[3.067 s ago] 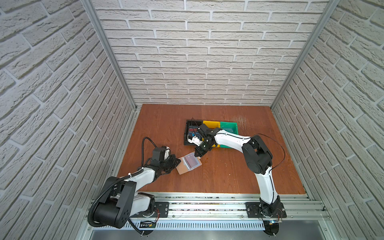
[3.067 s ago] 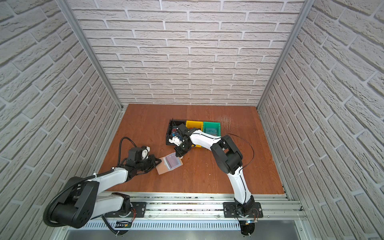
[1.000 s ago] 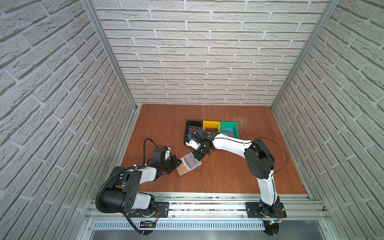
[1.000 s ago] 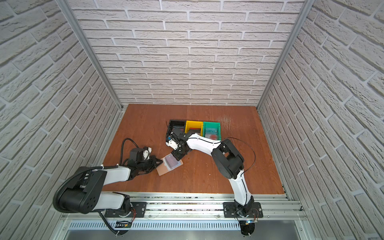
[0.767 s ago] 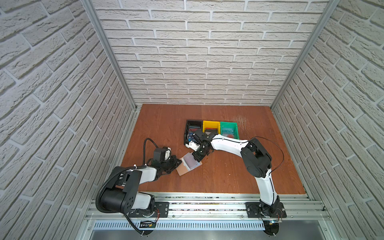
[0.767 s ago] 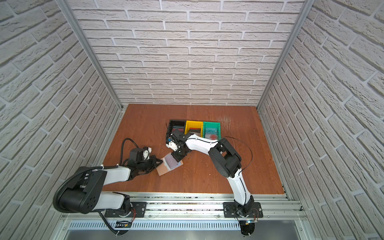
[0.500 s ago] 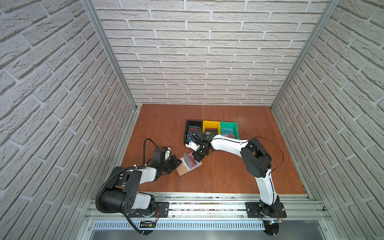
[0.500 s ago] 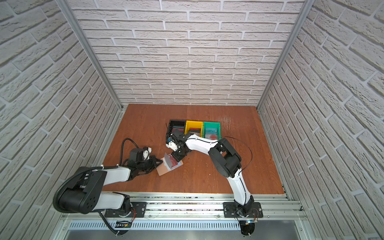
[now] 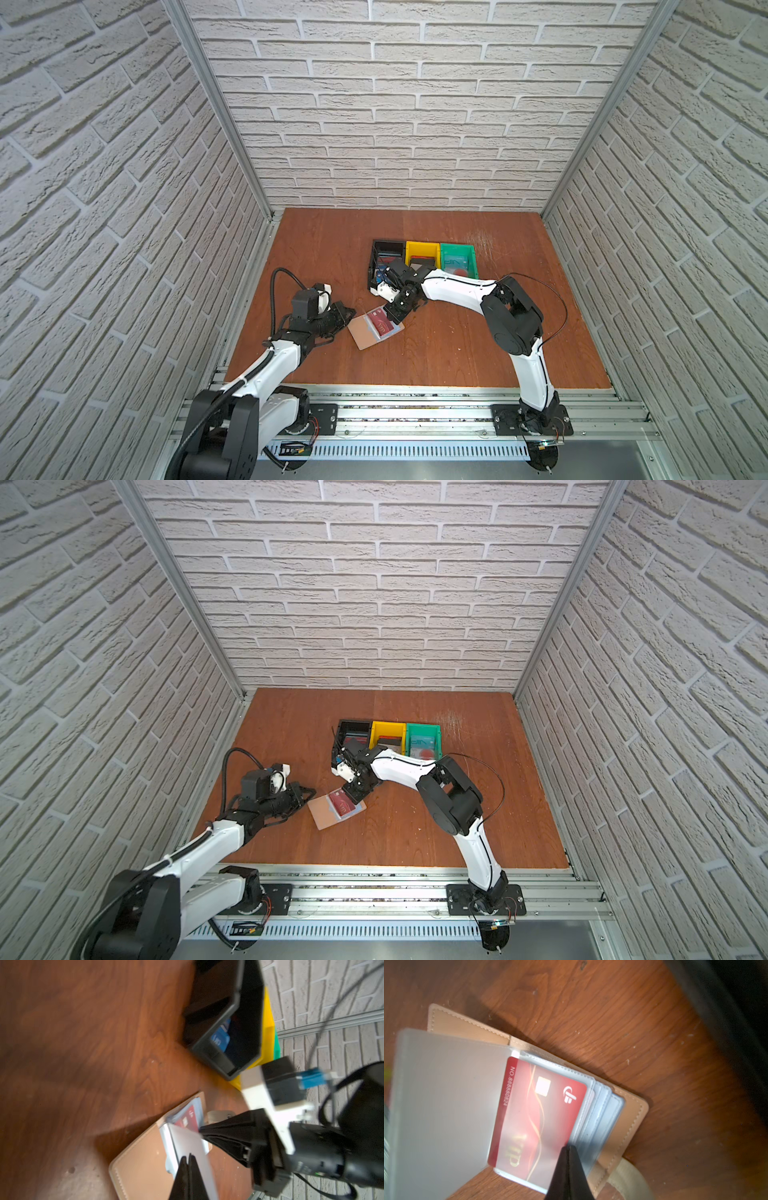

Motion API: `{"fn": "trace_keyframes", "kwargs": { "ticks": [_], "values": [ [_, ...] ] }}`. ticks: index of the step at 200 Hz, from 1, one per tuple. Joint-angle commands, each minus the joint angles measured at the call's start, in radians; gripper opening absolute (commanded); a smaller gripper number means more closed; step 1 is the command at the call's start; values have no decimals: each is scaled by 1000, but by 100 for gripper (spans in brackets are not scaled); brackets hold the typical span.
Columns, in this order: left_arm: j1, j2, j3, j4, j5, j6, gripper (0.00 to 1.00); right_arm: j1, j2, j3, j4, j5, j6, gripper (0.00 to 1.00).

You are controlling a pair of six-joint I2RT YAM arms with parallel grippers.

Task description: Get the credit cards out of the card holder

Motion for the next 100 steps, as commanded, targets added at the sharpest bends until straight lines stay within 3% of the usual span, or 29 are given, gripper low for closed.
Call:
{"fn": "trace_keyframes", "kwargs": {
  "ticks": [1, 46, 100],
  "values": [
    [20, -56, 7, -131, -18, 35, 0, 23, 7, -8, 3, -17, 12, 6],
    [26, -70, -40, -18, 7, -46, 0, 39, 26, 11, -8, -25, 10, 6],
    [19, 59, -65, 111, 61, -69, 0, 43, 24, 1, -4, -18, 14, 5]
  ]
}}
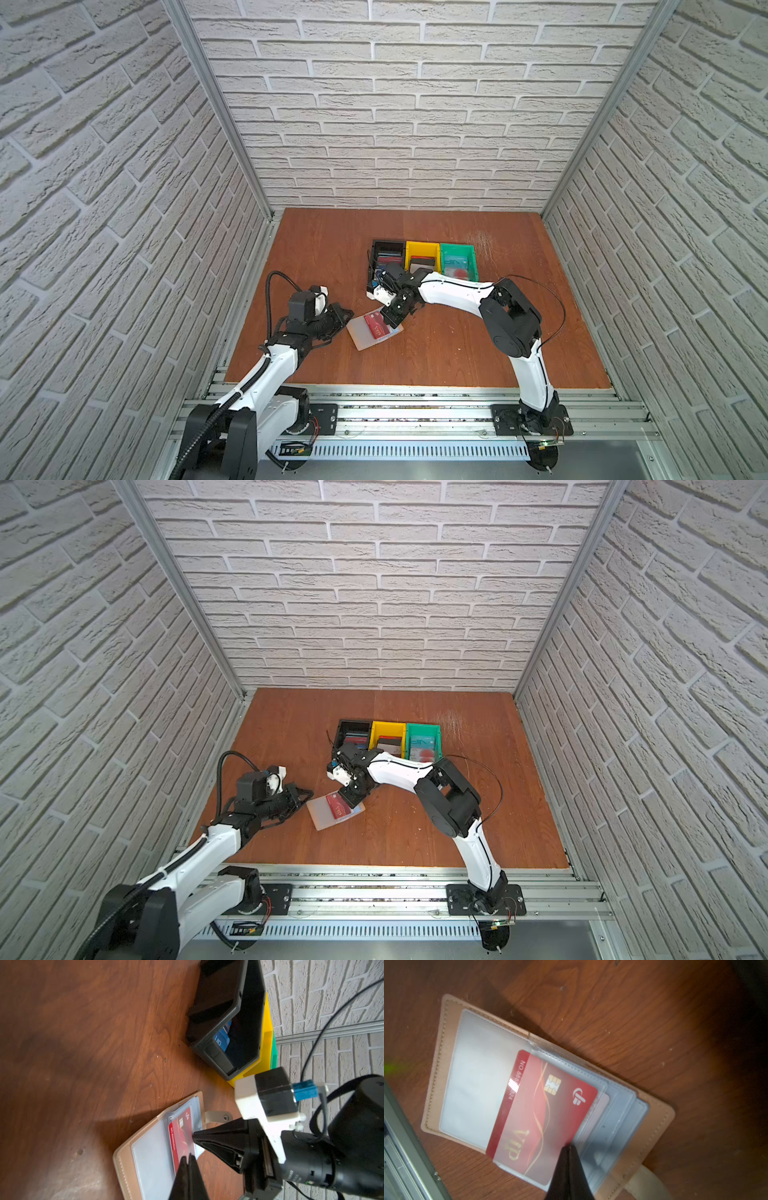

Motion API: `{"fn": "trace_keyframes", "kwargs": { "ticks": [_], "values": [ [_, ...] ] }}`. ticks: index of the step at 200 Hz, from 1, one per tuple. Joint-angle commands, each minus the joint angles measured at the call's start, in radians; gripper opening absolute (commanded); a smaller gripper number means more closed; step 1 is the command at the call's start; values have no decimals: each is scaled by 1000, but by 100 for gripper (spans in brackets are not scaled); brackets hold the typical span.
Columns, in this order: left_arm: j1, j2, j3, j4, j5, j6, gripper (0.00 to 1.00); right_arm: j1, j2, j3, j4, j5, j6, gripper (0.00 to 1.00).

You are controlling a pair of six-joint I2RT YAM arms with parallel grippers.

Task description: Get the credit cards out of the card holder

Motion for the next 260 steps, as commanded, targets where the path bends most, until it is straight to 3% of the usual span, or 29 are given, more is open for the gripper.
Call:
{"fn": "trace_keyframes", "kwargs": {
  "ticks": [1, 105, 128, 192, 260],
  "values": [
    [-1, 49, -33, 118, 39, -18, 0, 10, 24, 1, -4, -9, 8, 5],
    [-110, 352, -74, 461, 45, -88, 0, 10, 23, -4, -10, 0, 7, 5],
    [-112, 376, -87, 498, 41, -98, 6, 11, 24, -7, -11, 2, 7, 6],
    [-112, 377, -93, 489, 37, -89, 12, 10, 26, -7, -10, 2, 9, 6],
    [-114, 411, -79, 502, 27, -89, 10, 10, 24, -12, -9, 4, 8, 6]
  ]
}}
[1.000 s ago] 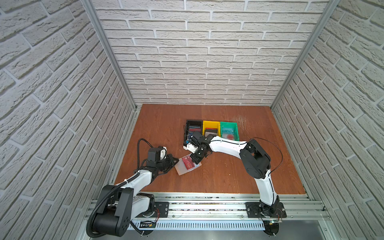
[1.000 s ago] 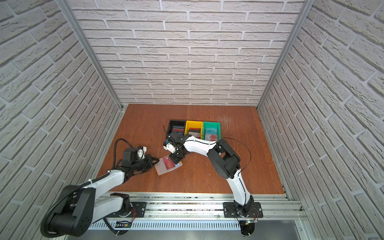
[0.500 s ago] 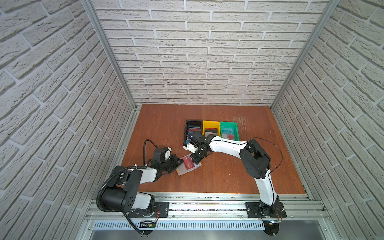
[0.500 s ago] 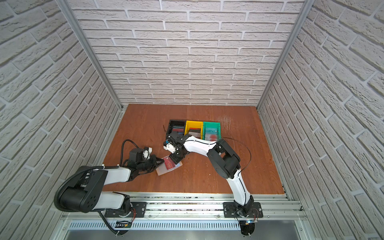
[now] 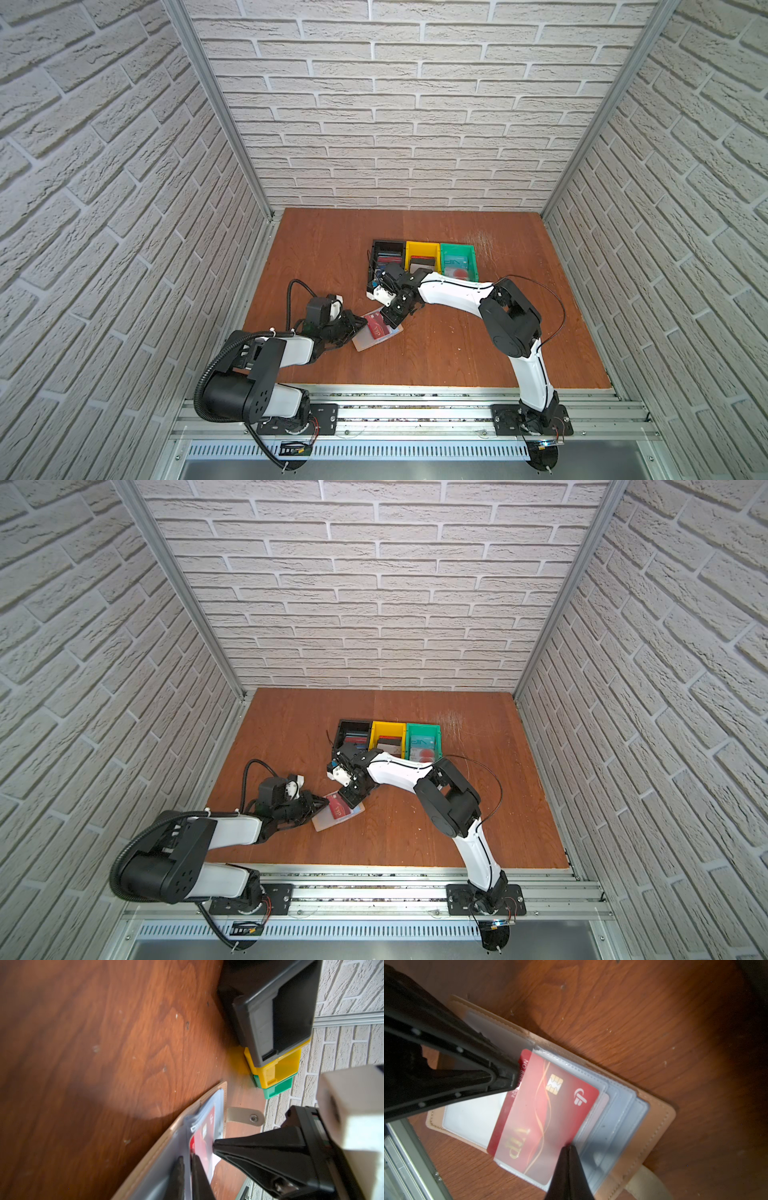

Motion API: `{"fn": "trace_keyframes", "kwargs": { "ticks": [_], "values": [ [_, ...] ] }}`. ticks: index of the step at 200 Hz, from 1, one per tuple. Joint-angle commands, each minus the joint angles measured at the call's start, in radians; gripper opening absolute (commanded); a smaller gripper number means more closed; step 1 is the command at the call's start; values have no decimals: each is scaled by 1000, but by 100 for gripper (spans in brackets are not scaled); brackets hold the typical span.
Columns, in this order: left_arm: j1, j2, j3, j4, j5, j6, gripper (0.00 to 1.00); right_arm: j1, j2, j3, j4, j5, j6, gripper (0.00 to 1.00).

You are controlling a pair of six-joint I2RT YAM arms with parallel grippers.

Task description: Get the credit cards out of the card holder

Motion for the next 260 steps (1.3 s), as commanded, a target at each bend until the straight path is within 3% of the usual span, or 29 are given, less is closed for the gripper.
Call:
{"fn": "trace_keyframes", "kwargs": {
  "ticks": [1, 125, 196, 260],
  "values": [
    [-5, 25, 6, 51, -6, 4, 10, 9, 22, -12, -9, 5, 3, 6],
    [-11, 83, 5, 74, 13, 12, 0, 10, 19, -16, -10, 0, 7, 6],
    [75, 13, -13, -91, 38, 99, 0, 8, 37, -10, -17, -11, 23, 6],
    [140, -154, -13, -293, 25, 167, 0, 7, 41, 1, -30, -26, 28, 6]
  ]
}}
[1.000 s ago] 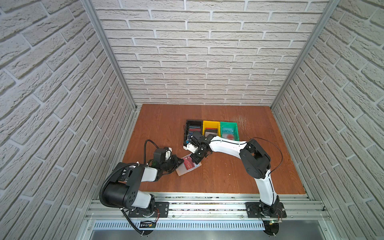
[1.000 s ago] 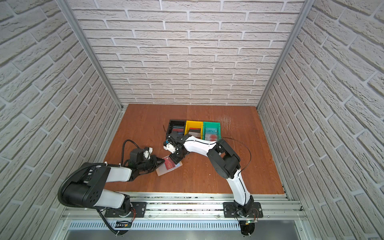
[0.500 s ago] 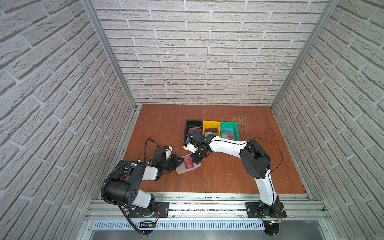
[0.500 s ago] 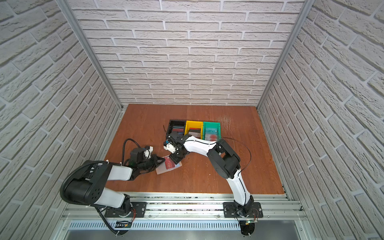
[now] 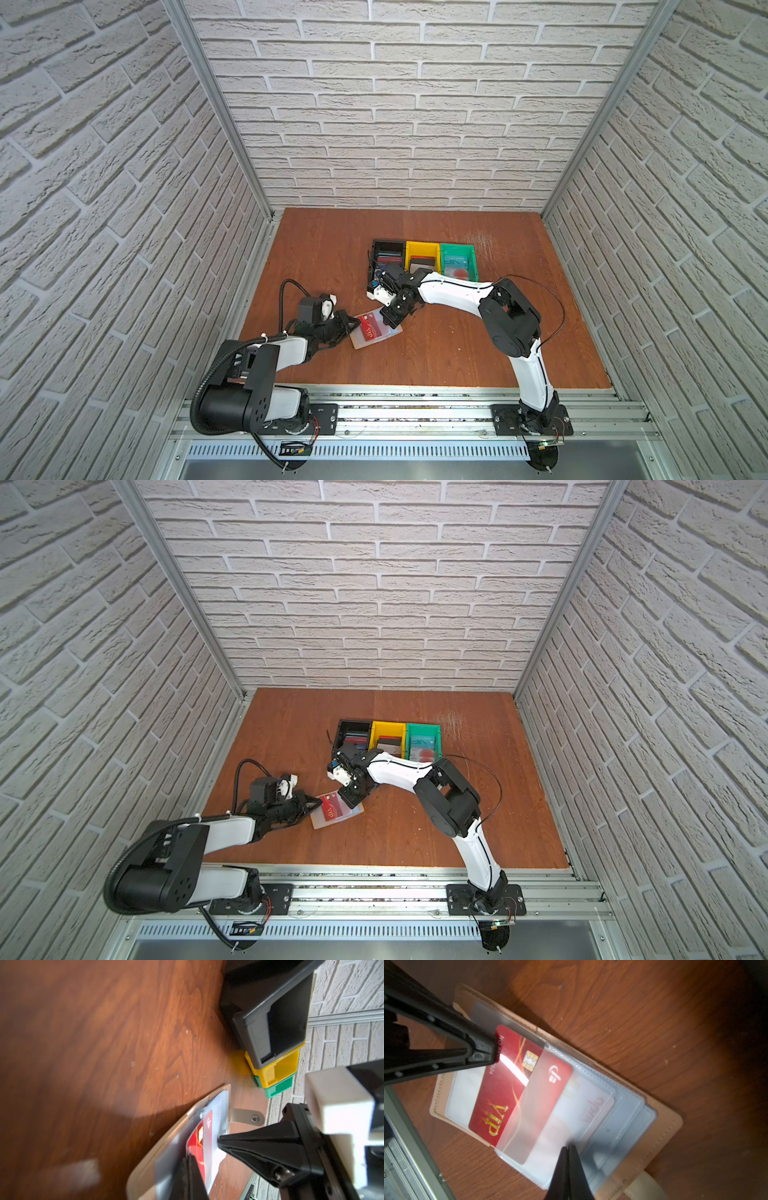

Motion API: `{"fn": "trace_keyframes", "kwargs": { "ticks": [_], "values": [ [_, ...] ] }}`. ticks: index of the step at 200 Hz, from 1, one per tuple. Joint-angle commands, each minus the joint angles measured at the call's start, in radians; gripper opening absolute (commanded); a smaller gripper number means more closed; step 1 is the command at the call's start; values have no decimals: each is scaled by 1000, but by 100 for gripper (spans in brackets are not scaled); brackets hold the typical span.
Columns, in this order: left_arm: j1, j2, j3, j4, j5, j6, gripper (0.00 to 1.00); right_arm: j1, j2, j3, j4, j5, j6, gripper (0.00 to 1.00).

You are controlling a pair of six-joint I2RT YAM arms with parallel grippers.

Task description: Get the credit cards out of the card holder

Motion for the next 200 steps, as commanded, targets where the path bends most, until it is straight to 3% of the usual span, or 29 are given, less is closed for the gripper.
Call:
{"fn": "trace_keyframes", "kwargs": {
  "ticks": [1, 47, 96, 122, 155, 173, 200],
  "values": [
    [25, -61, -16, -140, -26, 58, 0, 9, 37, 1, -30, -18, 9, 6],
    [77, -235, -16, -271, -32, 63, 0, 5, -11, 25, -37, -89, 12, 9],
    [88, -377, -13, -314, -41, 24, 0, -4, -68, 81, -65, -204, 18, 23],
    [91, -396, -14, -294, -34, 8, 0, -16, -80, 123, -101, -256, 15, 37],
    [89, -377, -29, -157, 12, -41, 0, -54, -61, 150, -102, -406, 24, 45],
    [87, -362, -31, -96, 38, -44, 0, -85, -34, 162, -100, -502, 29, 62],
    [82, -355, -34, -67, 61, -37, 0, -128, 10, 177, -95, -609, 20, 63]
  ]
}}
